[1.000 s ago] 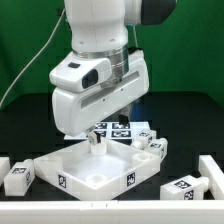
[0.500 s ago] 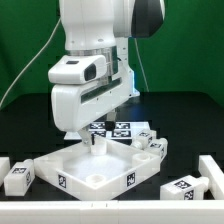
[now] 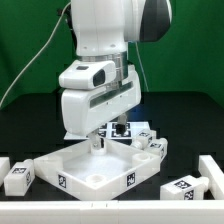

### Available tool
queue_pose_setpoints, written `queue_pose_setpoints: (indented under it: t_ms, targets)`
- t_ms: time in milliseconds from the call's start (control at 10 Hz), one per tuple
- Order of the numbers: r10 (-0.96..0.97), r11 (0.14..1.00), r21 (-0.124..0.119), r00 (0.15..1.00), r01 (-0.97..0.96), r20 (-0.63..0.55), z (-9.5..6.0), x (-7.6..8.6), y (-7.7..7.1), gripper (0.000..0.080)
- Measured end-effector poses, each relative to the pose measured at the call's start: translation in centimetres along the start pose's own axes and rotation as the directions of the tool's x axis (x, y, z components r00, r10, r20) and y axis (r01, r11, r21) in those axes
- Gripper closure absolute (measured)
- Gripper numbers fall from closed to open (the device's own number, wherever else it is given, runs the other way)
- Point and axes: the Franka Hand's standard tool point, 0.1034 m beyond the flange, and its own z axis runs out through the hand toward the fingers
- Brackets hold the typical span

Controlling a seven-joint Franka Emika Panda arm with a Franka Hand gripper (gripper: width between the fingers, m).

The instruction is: Assemble one leg

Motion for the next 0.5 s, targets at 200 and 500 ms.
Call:
queue_pose_setpoints:
  t_ms: [200, 500]
  targets:
    - [0.005, 1.000, 0.016, 1.000, -0.005, 0.004, 1.7, -0.2, -0.8, 0.0150]
    - [0.014, 1.000, 0.027, 1.000, -0.014, 0.007, 3.1, -0.6, -1.2, 0.0150]
